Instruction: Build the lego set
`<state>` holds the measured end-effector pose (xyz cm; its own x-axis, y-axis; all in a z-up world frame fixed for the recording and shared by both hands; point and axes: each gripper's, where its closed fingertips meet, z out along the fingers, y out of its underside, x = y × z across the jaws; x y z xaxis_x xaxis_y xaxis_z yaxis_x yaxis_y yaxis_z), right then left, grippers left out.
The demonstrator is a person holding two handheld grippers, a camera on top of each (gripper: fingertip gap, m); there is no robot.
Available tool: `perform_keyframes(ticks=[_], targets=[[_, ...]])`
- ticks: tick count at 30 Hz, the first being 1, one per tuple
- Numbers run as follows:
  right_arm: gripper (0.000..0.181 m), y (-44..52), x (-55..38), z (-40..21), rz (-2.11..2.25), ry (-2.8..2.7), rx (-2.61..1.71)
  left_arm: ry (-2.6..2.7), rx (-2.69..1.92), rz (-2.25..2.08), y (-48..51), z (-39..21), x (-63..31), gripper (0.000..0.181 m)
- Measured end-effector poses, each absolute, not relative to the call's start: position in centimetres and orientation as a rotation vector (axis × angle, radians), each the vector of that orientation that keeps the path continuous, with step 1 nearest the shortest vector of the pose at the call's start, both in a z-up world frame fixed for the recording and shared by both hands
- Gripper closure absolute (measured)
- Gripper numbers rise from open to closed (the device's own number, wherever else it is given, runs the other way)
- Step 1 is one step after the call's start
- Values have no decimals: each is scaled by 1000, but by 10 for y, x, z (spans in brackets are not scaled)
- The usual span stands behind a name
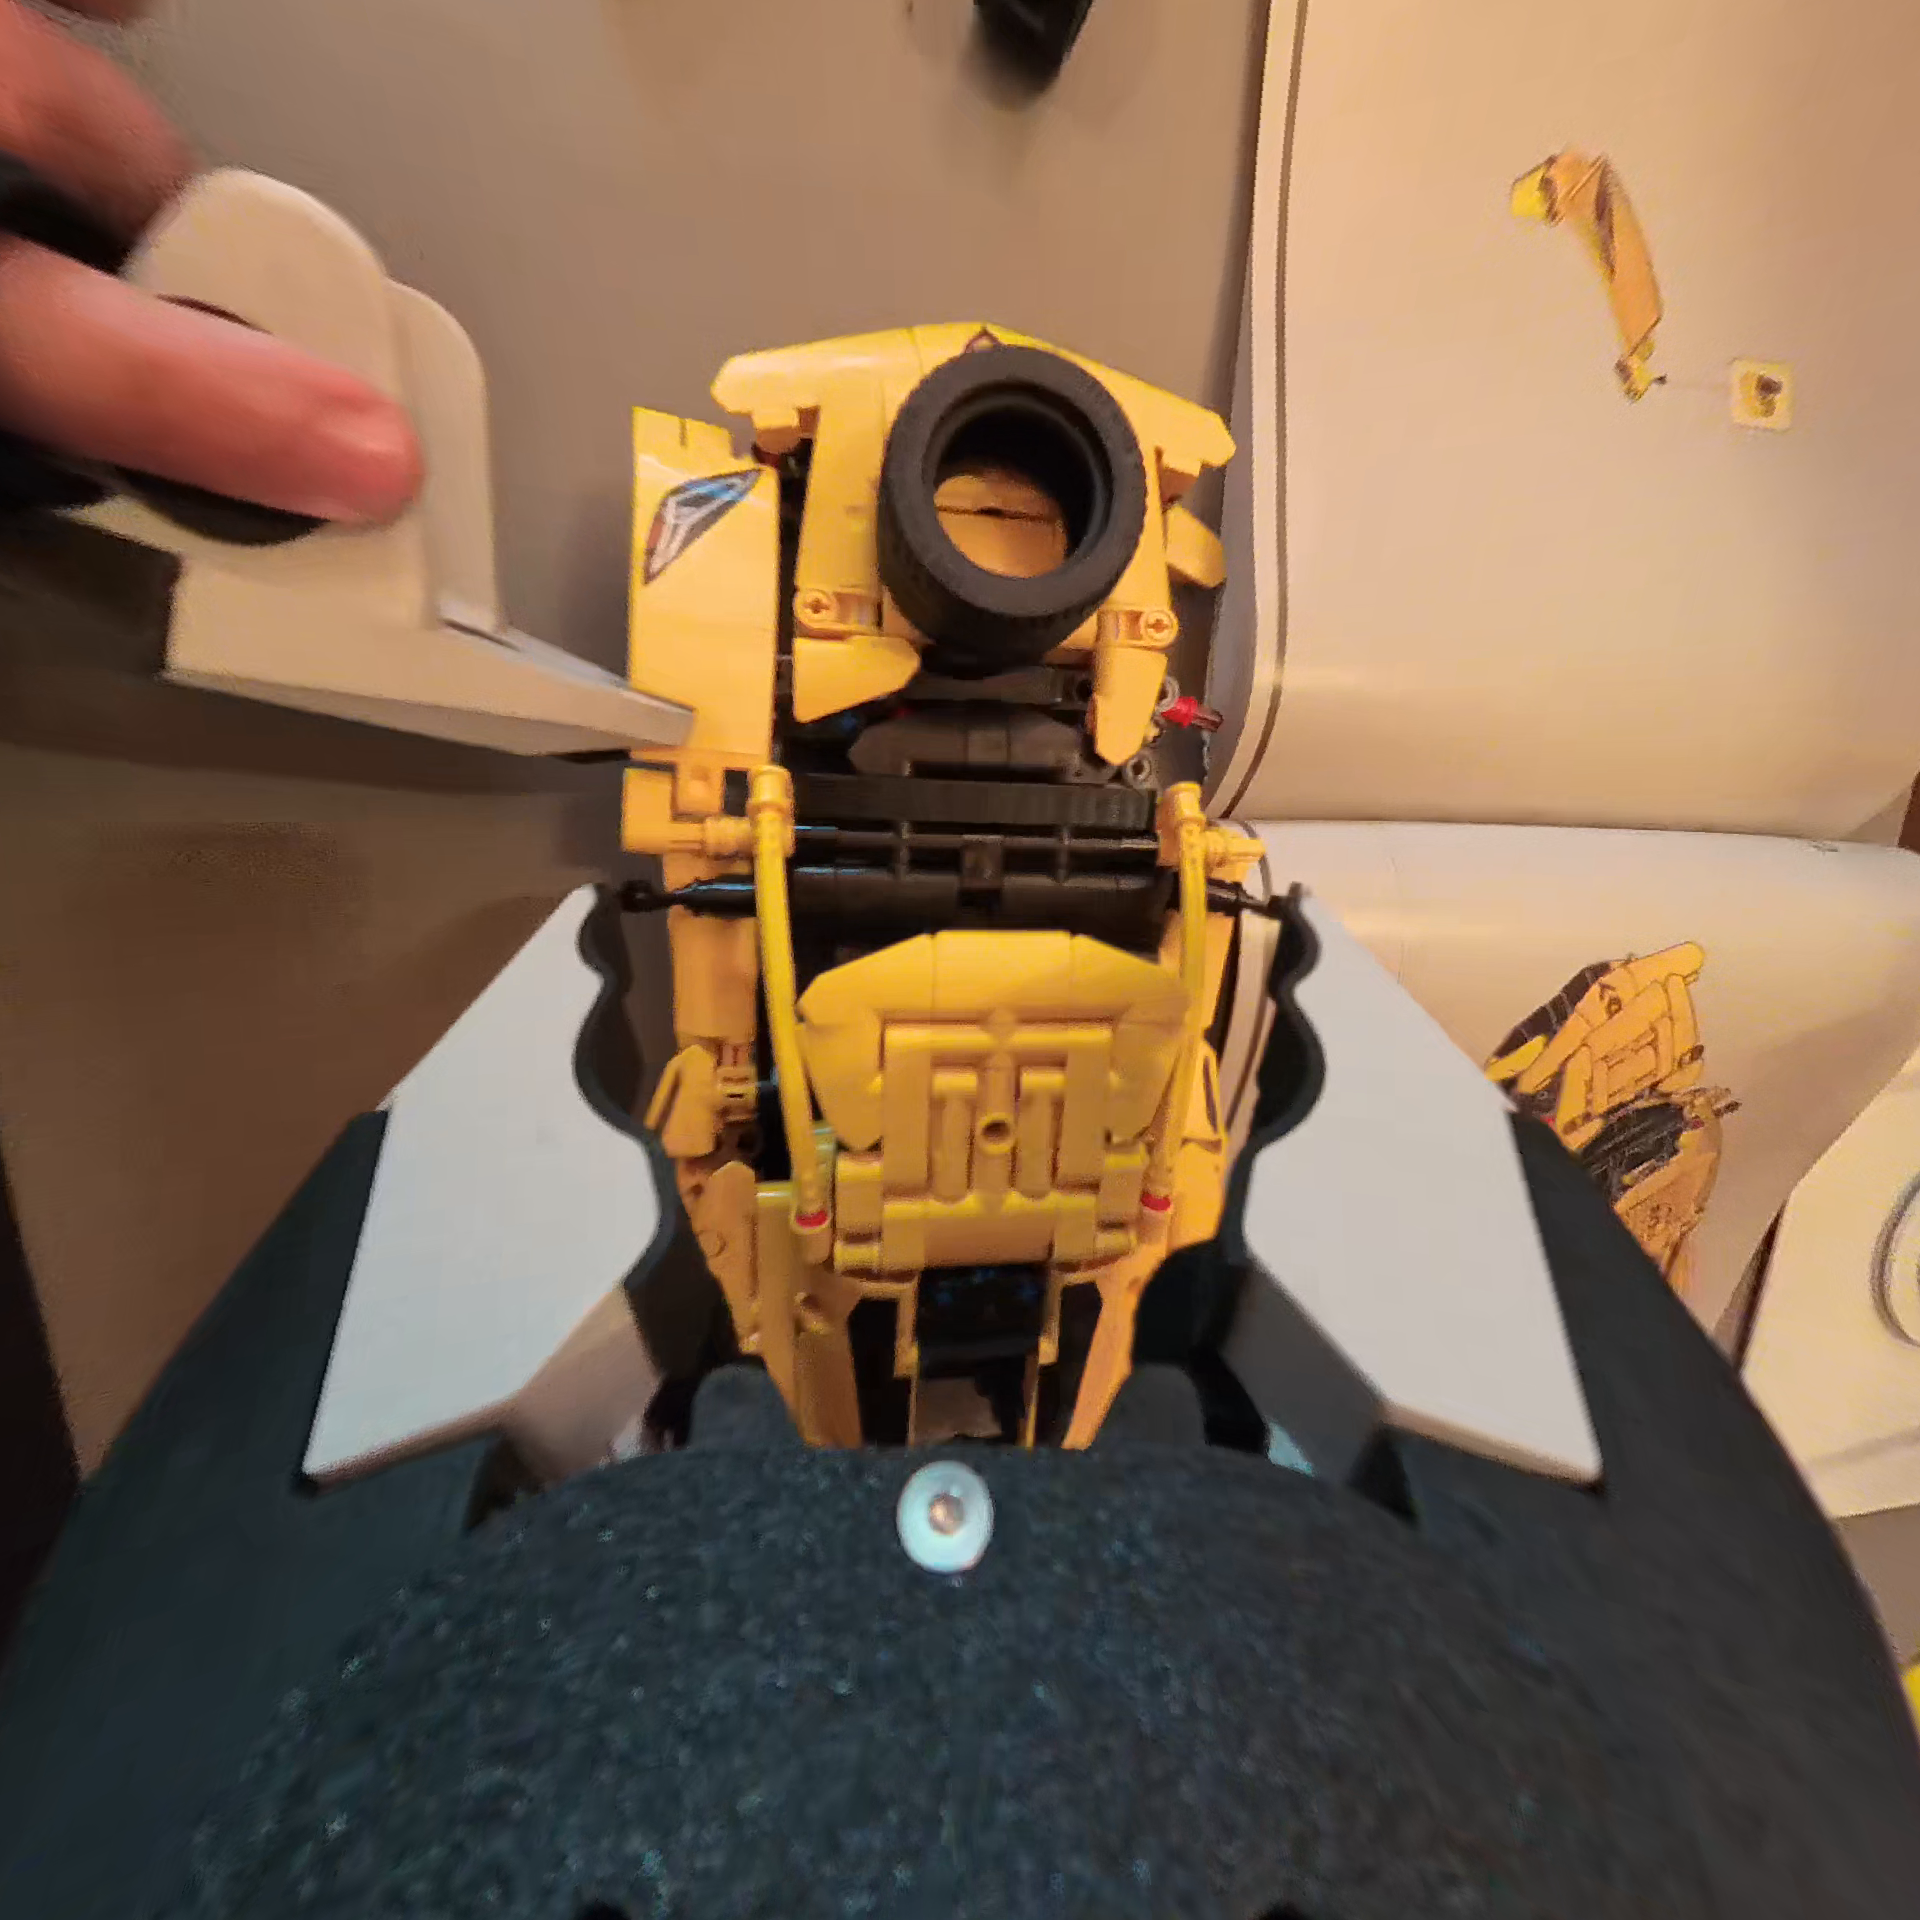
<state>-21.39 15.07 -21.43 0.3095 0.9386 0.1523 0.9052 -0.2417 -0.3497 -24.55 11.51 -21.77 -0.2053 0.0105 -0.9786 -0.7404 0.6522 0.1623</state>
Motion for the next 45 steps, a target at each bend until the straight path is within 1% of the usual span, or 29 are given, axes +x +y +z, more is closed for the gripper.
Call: perform_keyframes(ticks=[1,5,23,29,38,40,42,45], targets=[[54,153,-214,-220,104,-1665,-2228,1650,-606,766,115,-218,-246,179],[43,154,-217,-235,109,-1695,-2315,1650,-607,766,115,-218,-246,179],[49,154,-218,-240,69,-1706,-2337,1613,-620,728,115,-217,-245,178],[50,154,-218,-240,72,-1707,-2338,1611,-674,717,118,-222,-252,165],[51,153,-218,-241,68,-1706,-2345,1607,-699,704,117,-223,-251,166],[50,153,-218,-241,69,-1705,-2345,1613,-754,643,113,-223,-258,162],[50,153,-218,-241,70,-1703,-2346,1583,-829,553,109,-217,-268,163],[50,153,-218,-241,71,-1699,-2346,1511,-1064,294,109,-214,-283,162]])
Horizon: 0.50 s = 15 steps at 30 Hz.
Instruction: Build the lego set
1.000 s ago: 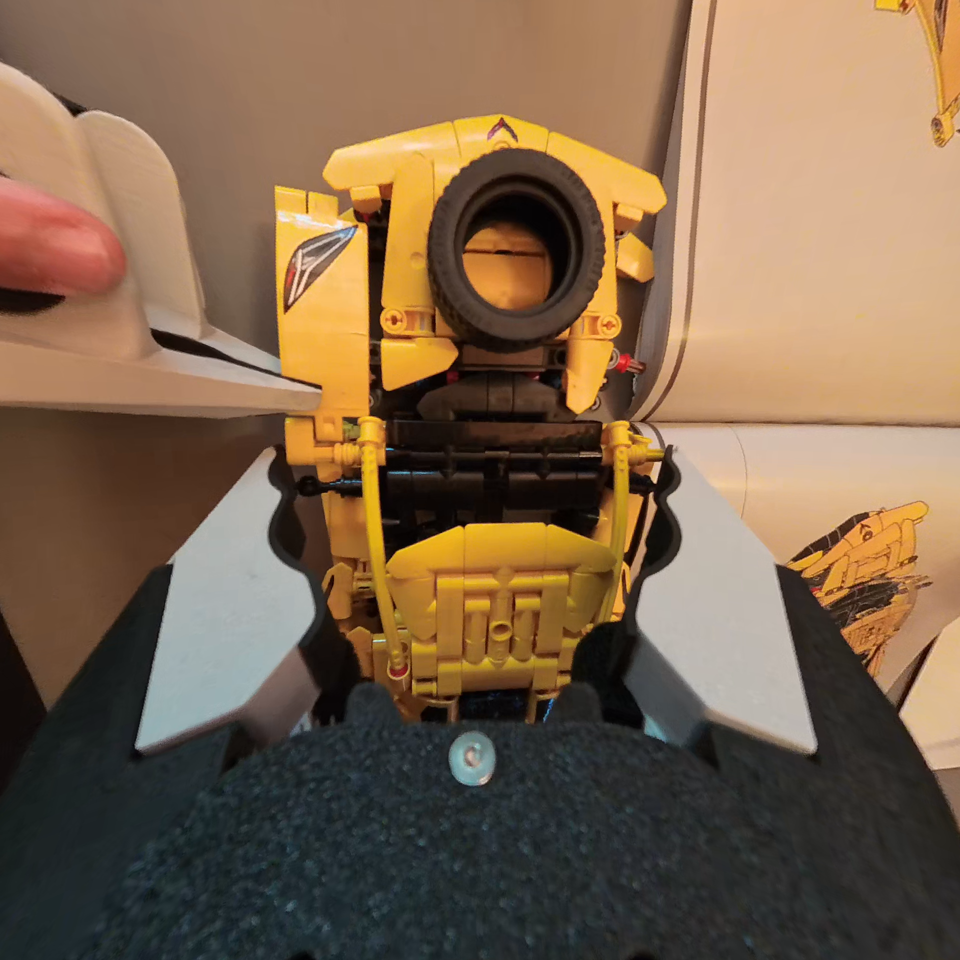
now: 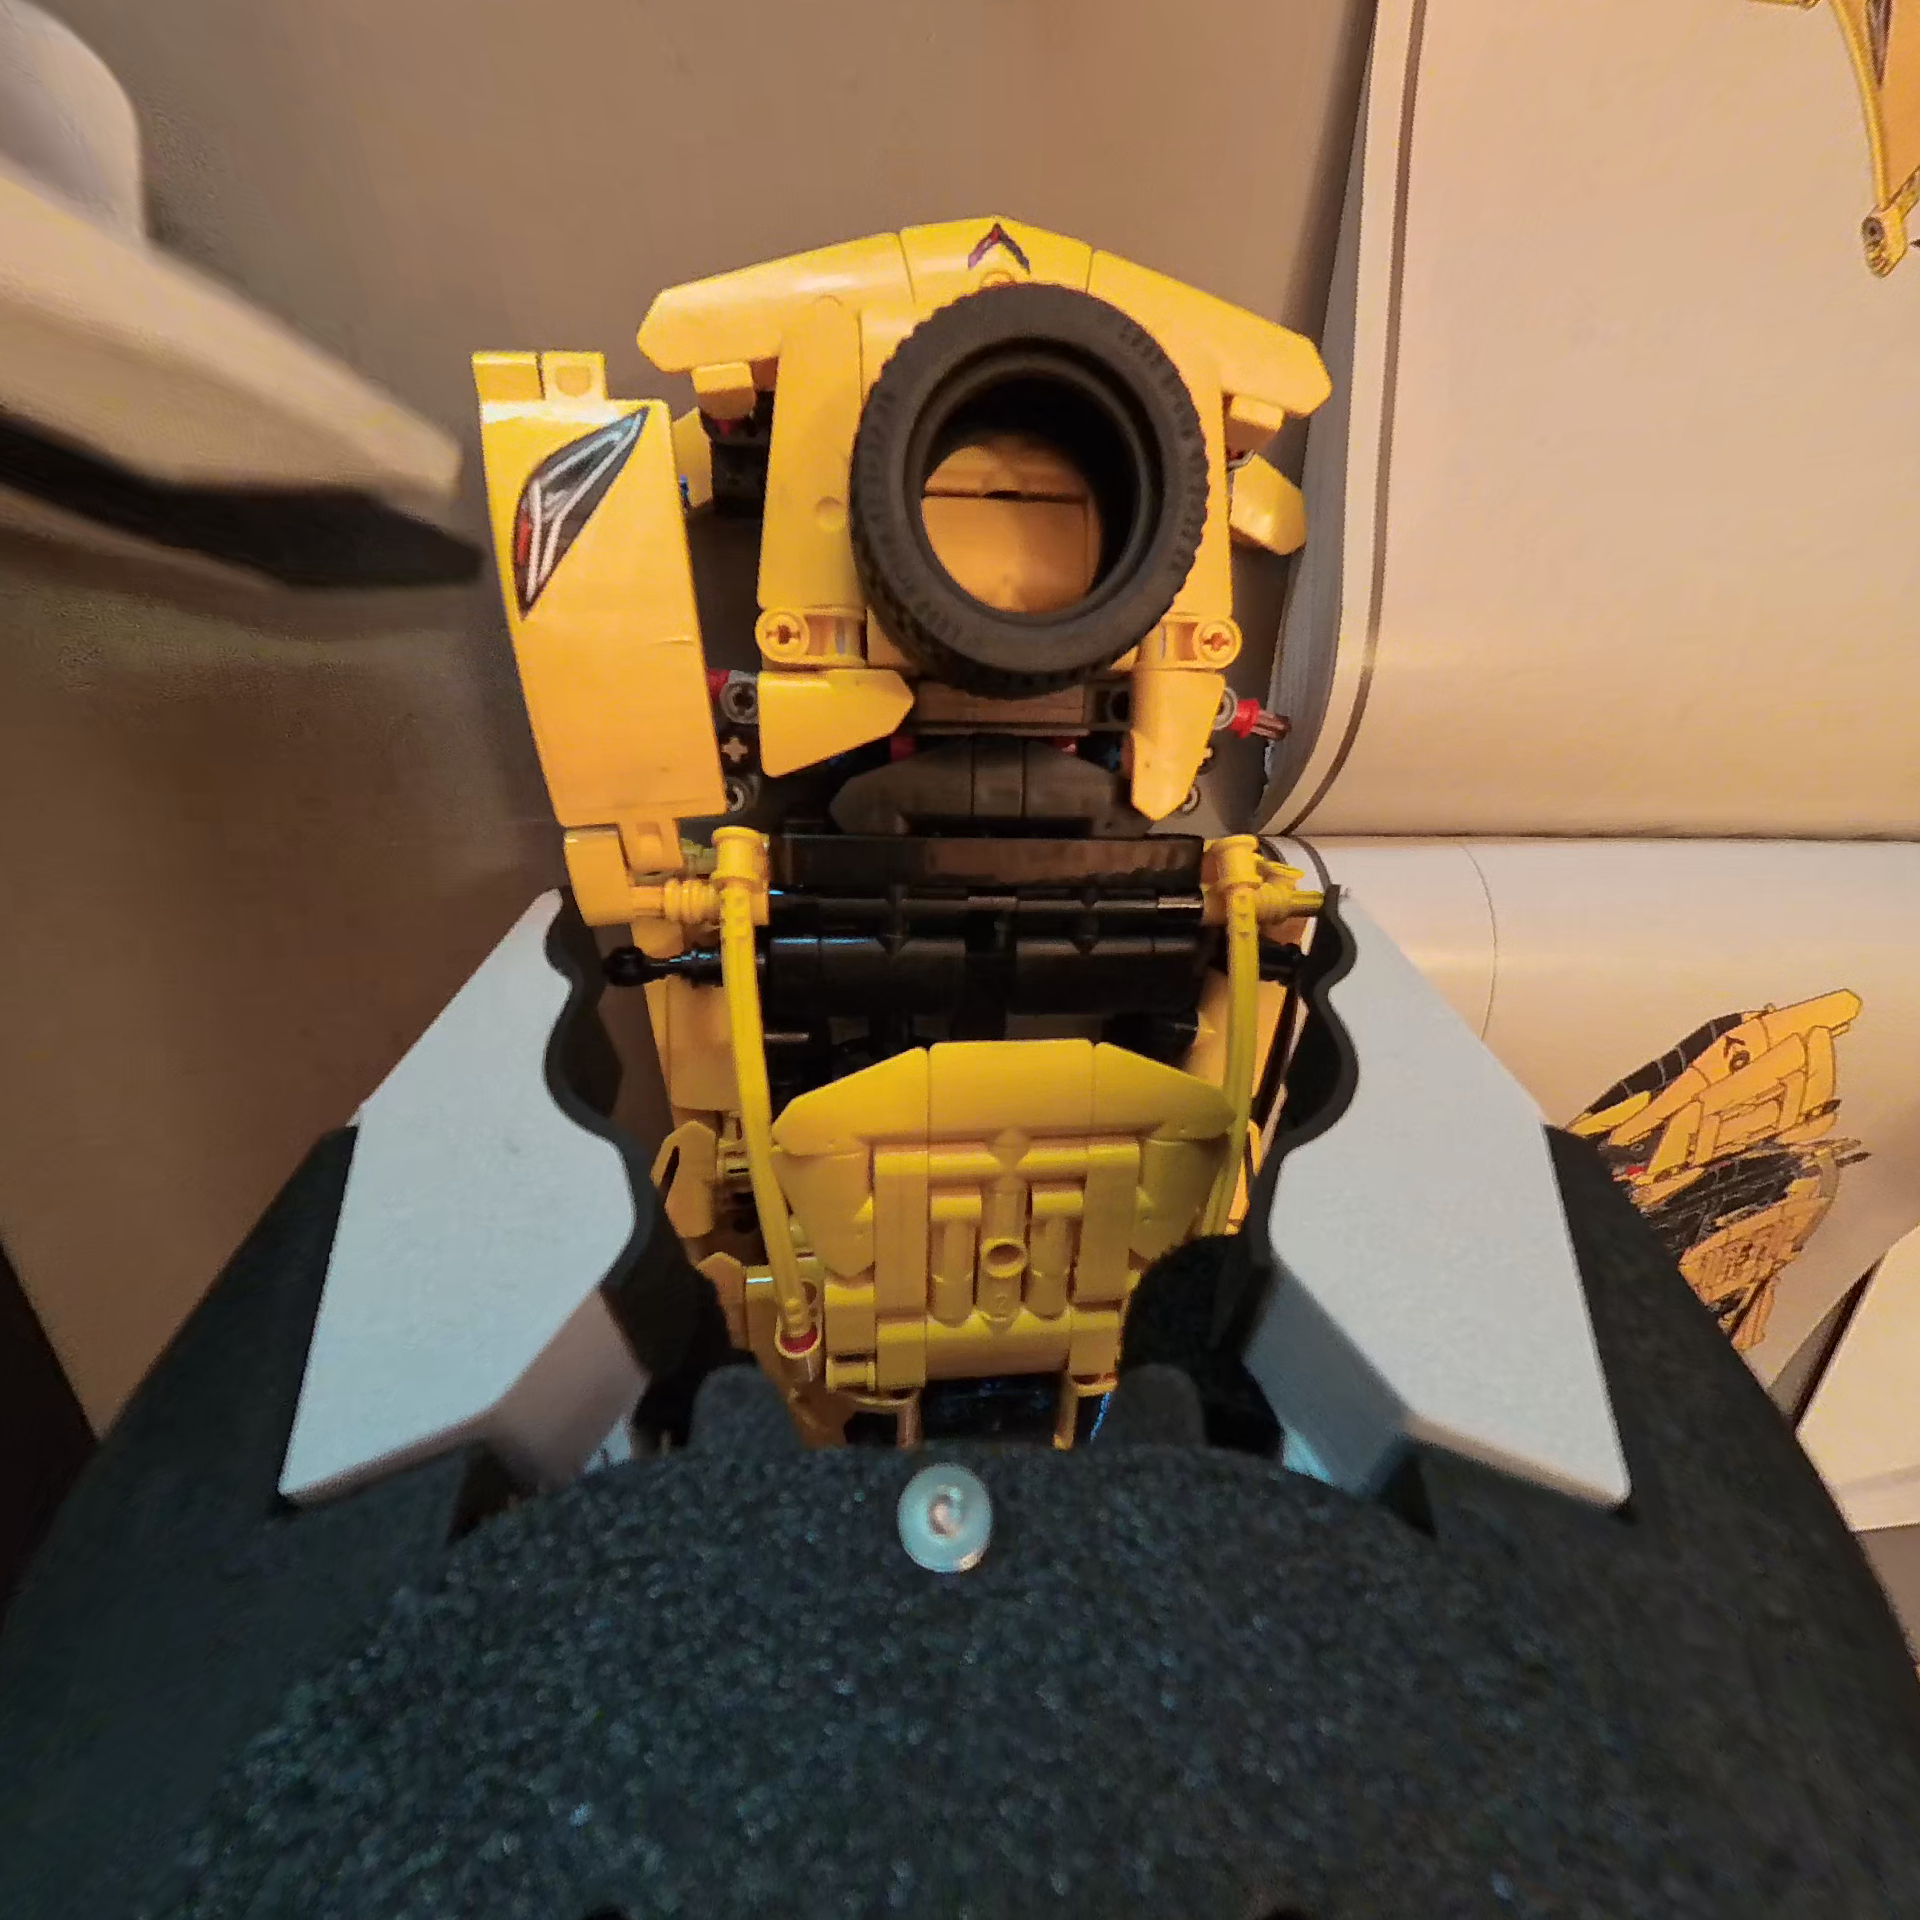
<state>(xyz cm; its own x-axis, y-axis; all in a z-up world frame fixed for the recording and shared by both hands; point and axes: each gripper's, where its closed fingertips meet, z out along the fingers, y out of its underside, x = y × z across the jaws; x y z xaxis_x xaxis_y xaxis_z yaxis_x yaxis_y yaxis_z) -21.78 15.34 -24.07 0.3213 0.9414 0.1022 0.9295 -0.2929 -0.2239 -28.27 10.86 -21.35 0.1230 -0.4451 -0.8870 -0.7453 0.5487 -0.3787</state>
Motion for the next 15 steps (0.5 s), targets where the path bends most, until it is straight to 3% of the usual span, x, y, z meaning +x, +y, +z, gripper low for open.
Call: perform_keyframes(ticks=[6,9,15], targets=[[50,154,-218,-241,69,-1699,-2342,1381,-1474,-277,121,-213,-291,164],[50,154,-218,-241,75,-1697,-2338,1434,-1427,-230,120,-219,-286,174],[49,154,-219,-240,103,-1677,-2320,1452,-1384,-119,122,-223,-286,175]])
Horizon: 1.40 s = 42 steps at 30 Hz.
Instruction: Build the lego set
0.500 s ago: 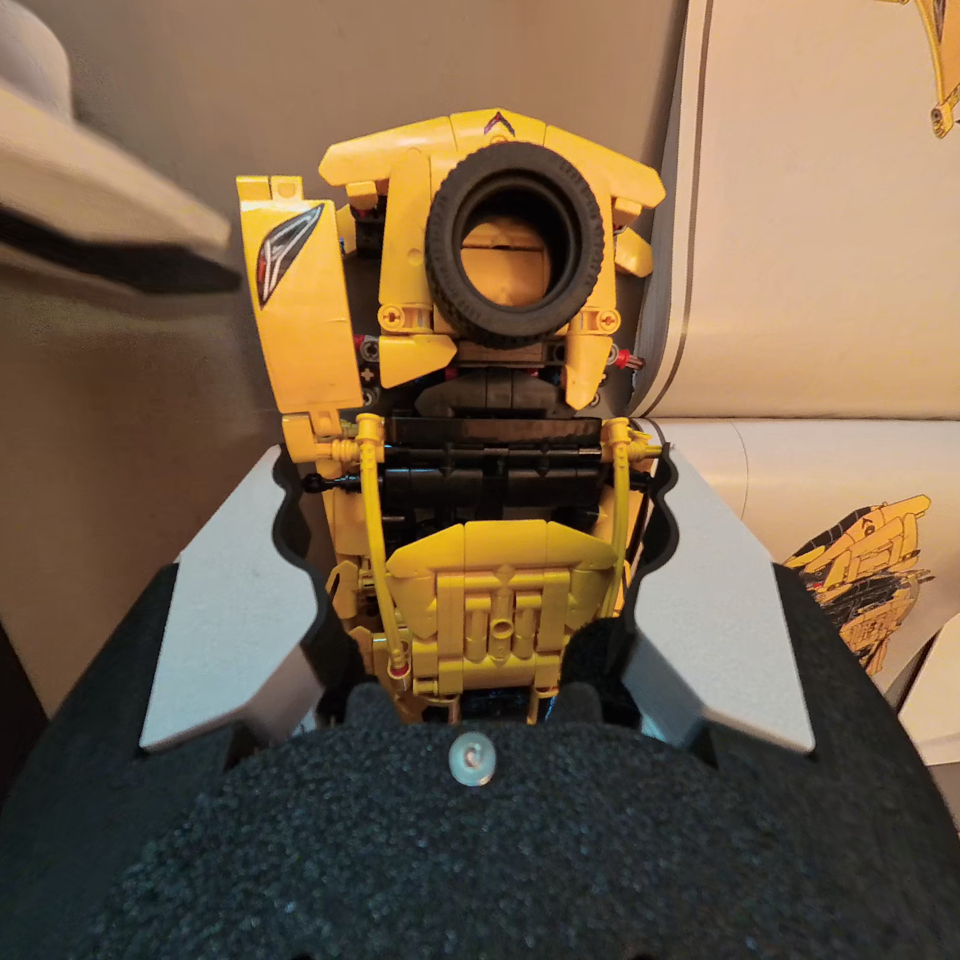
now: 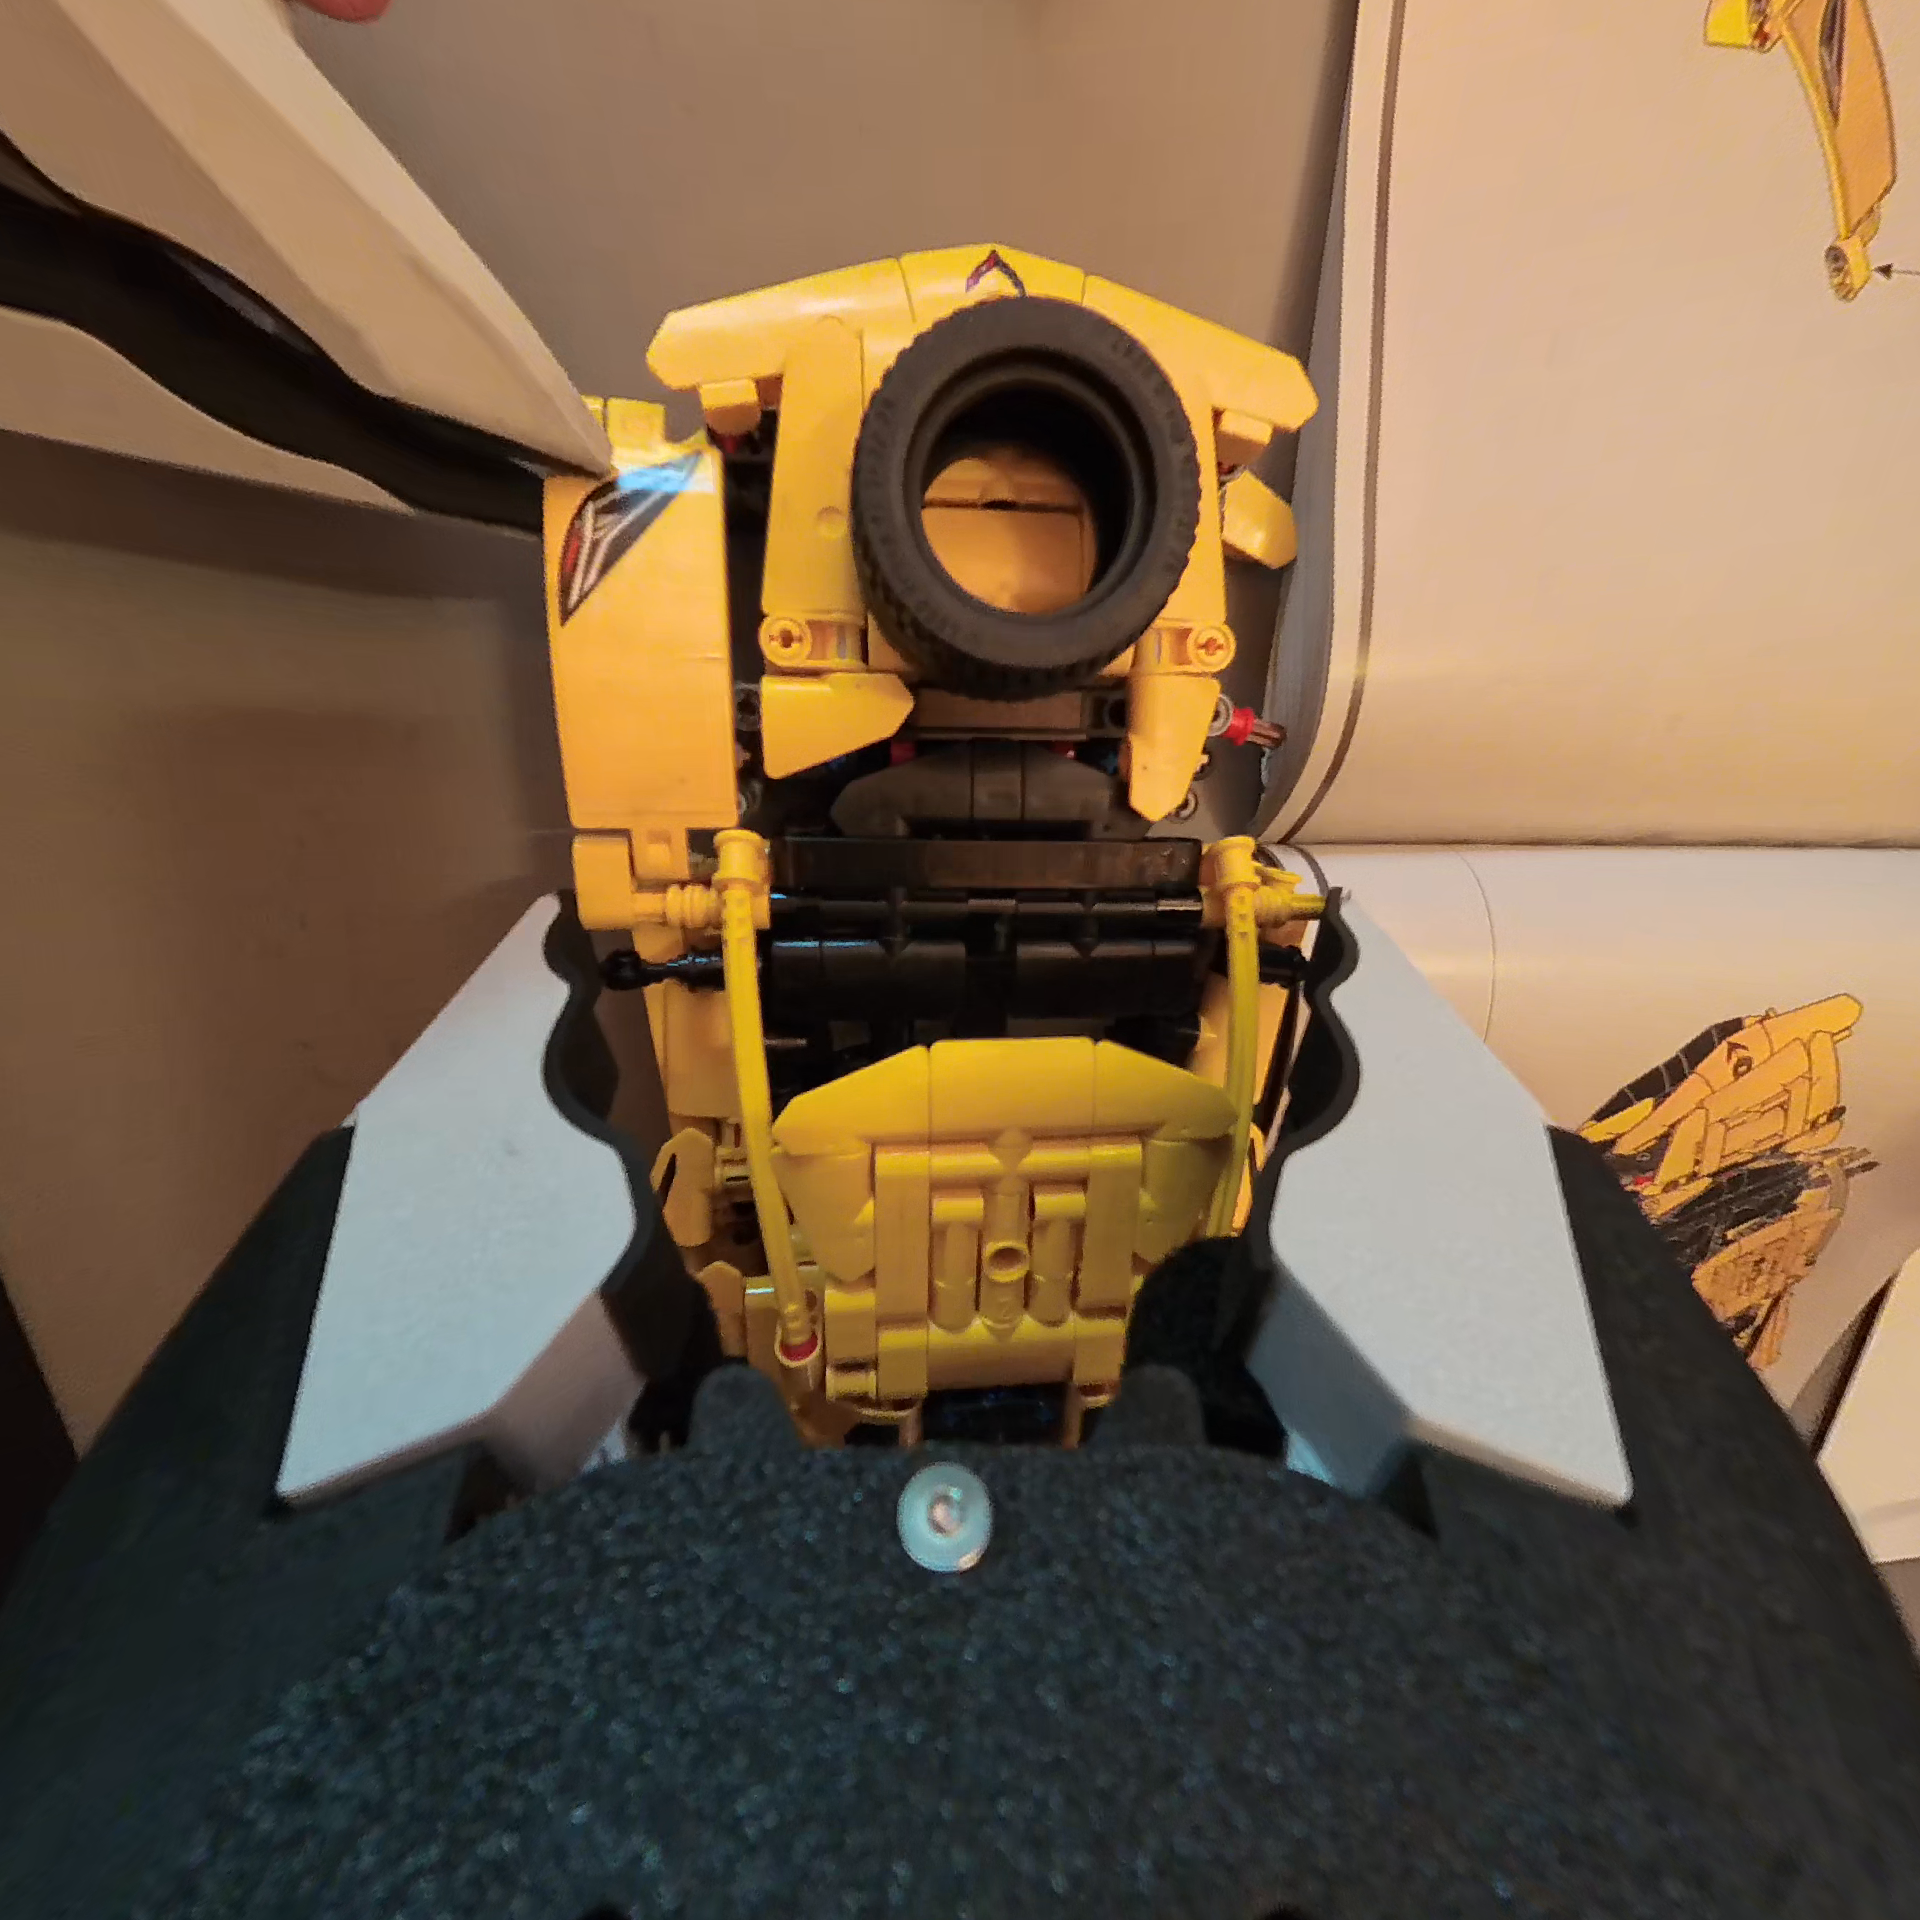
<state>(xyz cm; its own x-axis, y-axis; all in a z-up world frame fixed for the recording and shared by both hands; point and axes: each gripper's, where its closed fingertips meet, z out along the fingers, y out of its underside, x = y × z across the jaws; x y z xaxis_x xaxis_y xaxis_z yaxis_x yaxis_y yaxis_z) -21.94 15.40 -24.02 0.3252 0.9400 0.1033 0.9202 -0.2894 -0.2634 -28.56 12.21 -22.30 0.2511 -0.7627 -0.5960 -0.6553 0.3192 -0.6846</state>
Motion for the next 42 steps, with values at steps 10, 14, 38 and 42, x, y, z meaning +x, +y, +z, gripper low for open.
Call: perform_keyframes(ticks=[10,14,38,42], targets=[[51,153,-219,-240,102,-1670,-2325,1455,-1399,-101,123,-227,-283,175],[52,153,-219,-240,103,-1671,-2319,1433,-1430,-125,125,-228,-283,176],[49,153,-223,-236,242,-1598,-2264,1452,-1399,-62,125,-228,-286,171],[53,153,-218,-218,249,-1576,-2217,1459,-1389,-56,125,-228,-287,170]])
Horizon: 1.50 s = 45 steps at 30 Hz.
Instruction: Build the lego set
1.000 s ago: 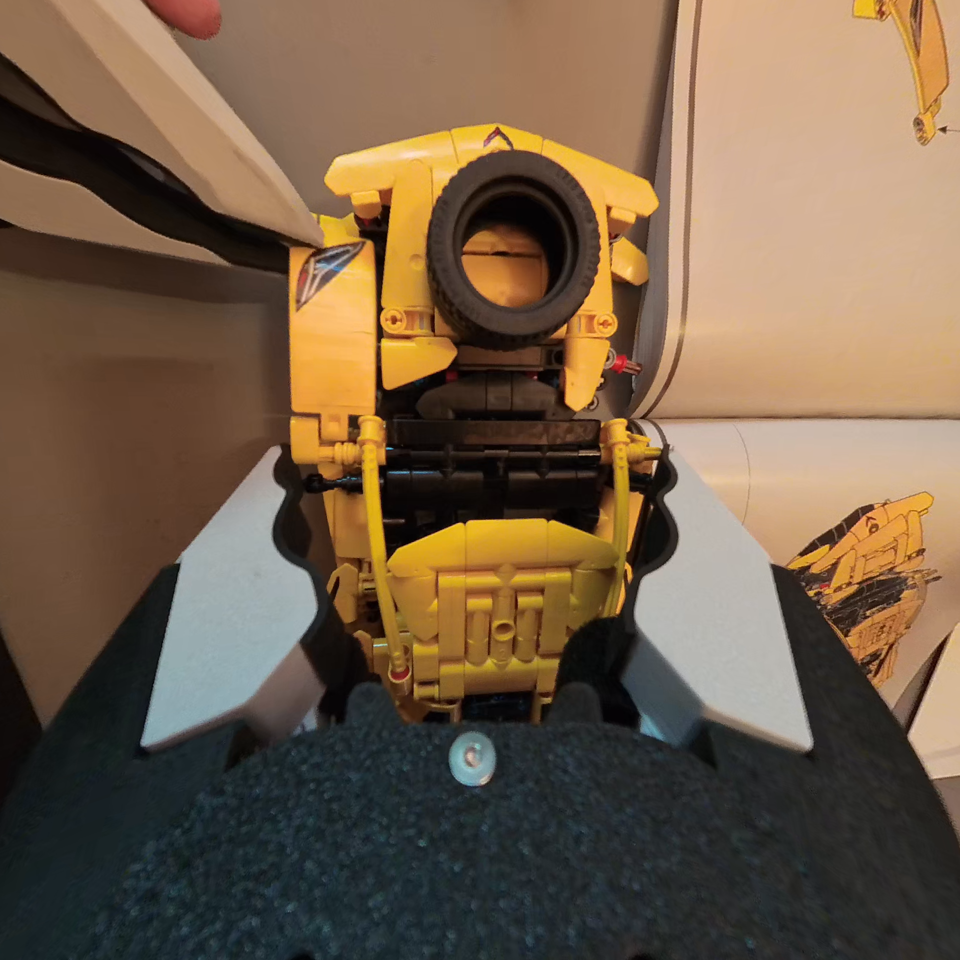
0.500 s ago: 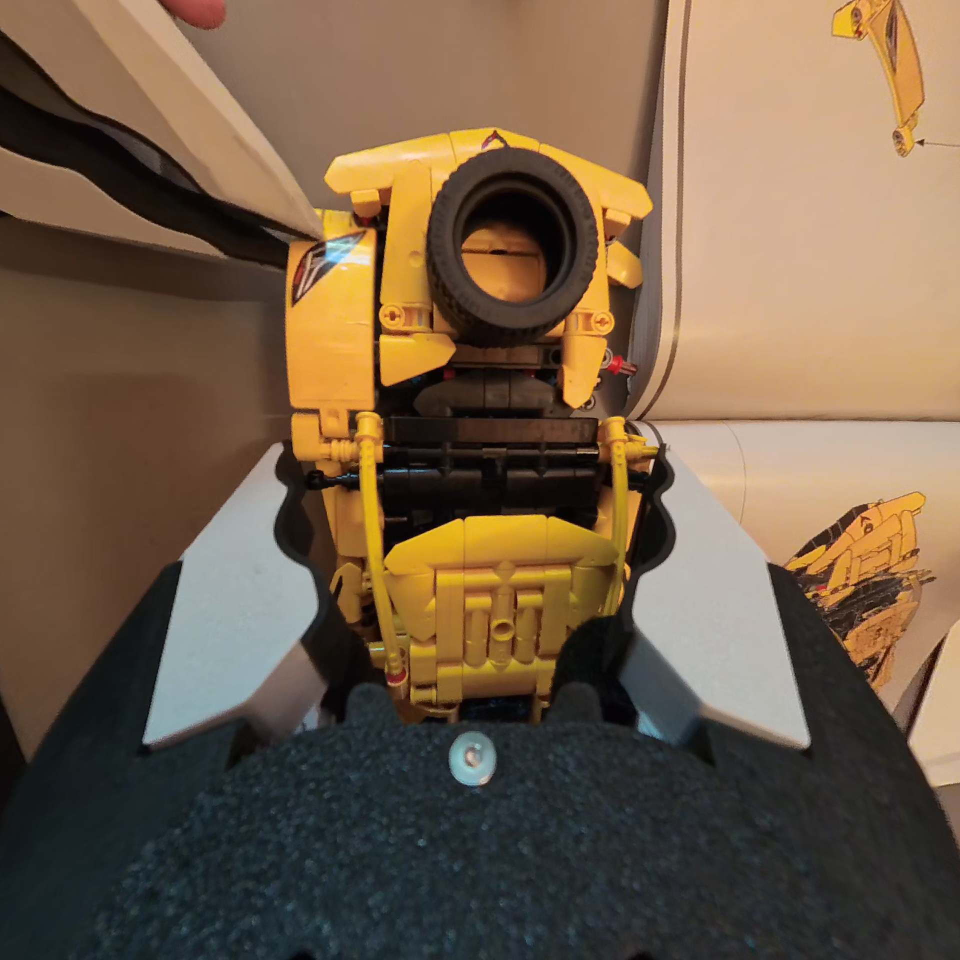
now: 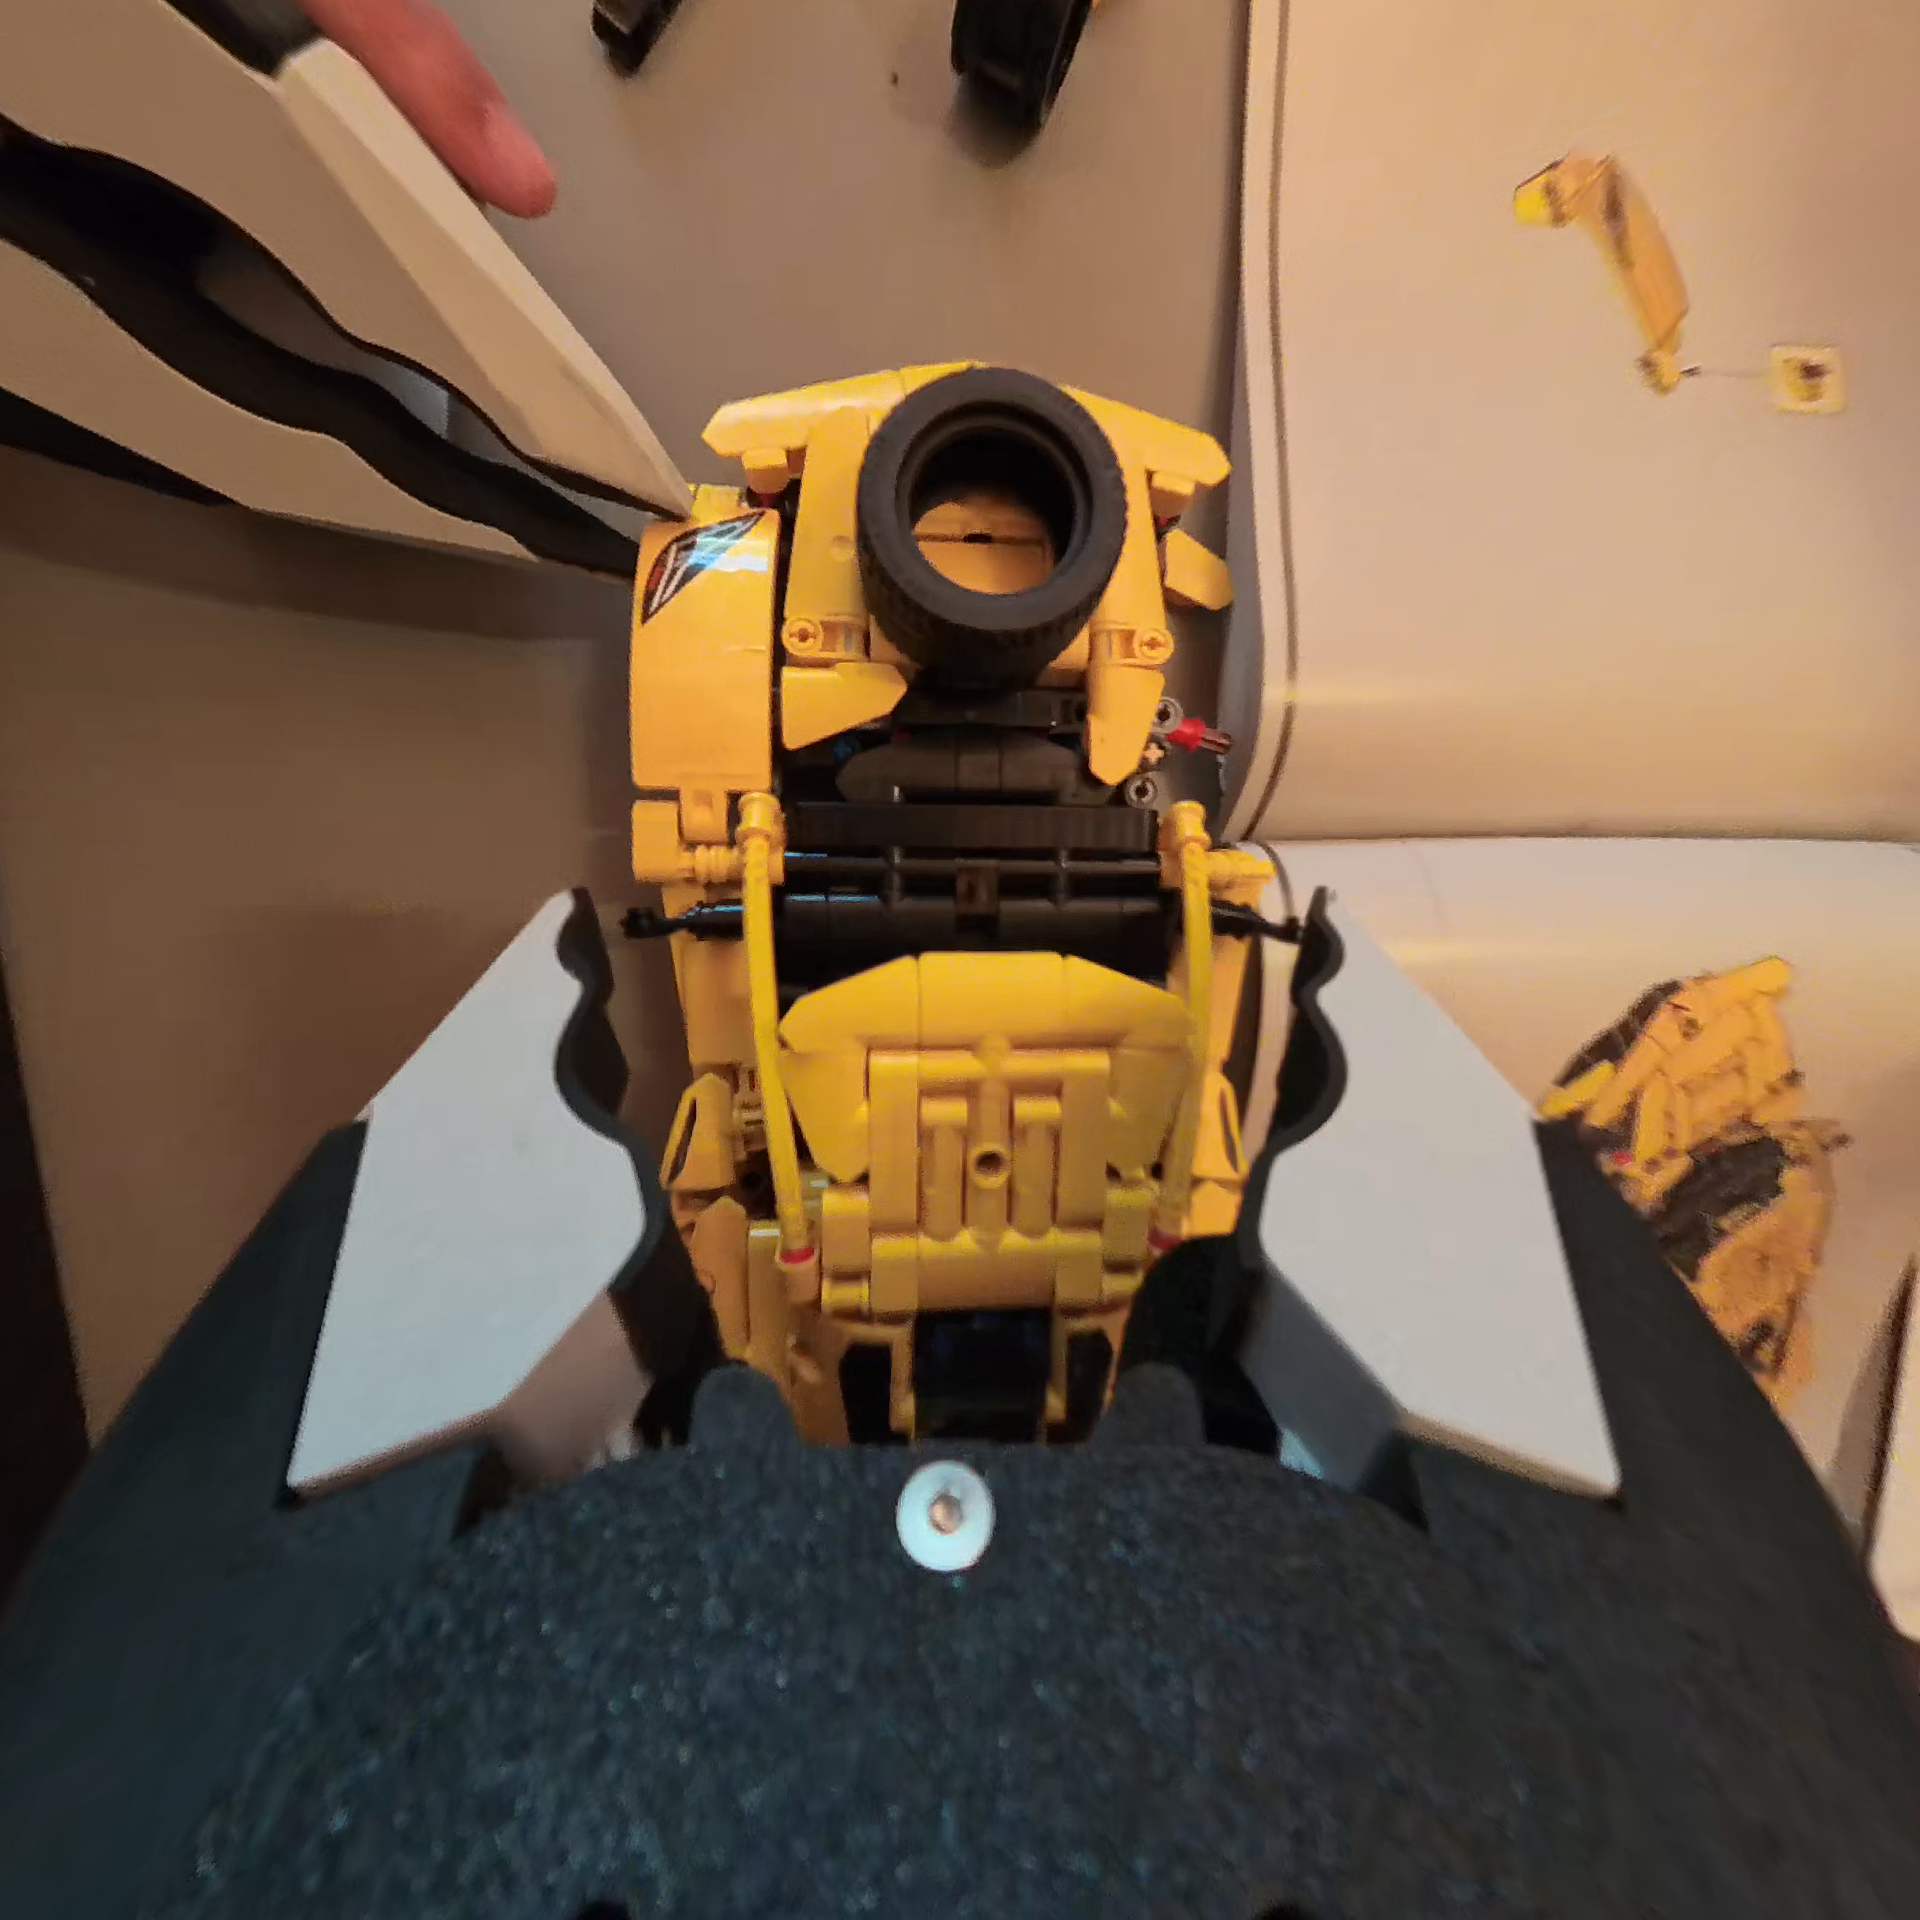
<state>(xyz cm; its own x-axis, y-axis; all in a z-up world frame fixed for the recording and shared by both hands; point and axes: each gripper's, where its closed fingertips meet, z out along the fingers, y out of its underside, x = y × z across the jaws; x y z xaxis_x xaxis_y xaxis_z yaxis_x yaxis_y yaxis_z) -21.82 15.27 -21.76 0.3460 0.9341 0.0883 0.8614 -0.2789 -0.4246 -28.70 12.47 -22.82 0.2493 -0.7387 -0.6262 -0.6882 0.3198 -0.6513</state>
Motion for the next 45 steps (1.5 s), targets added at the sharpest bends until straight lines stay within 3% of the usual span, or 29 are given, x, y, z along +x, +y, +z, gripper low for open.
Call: perform_keyframes(ticks=[10,13,16,26,27,29,45], targets=[[118,135,-254,-197,334,-1553,-2046,1185,-1640,-606,142,-202,-319,158],[120,129,-265,-200,324,-1583,-2028,1173,-1737,-816,142,-204,-319,154],[139,122,-272,-199,352,-1609,-2019,1160,-1738,-855,144,-202,-317,155],[139,127,-285,-226,34,-1707,-1942,1179,-1831,-783,152,-221,-311,160],[156,128,-285,-225,-3,-1712,-1911,1184,-1828,-784,150,-221,-310,159],[160,132,-282,-224,-97,-1716,-1854,1201,-1820,-773,148,-222,-310,160],[168,110,-280,-219,-87,-1759,-1577,974,-1881,-982,156,-206,-323,160]])
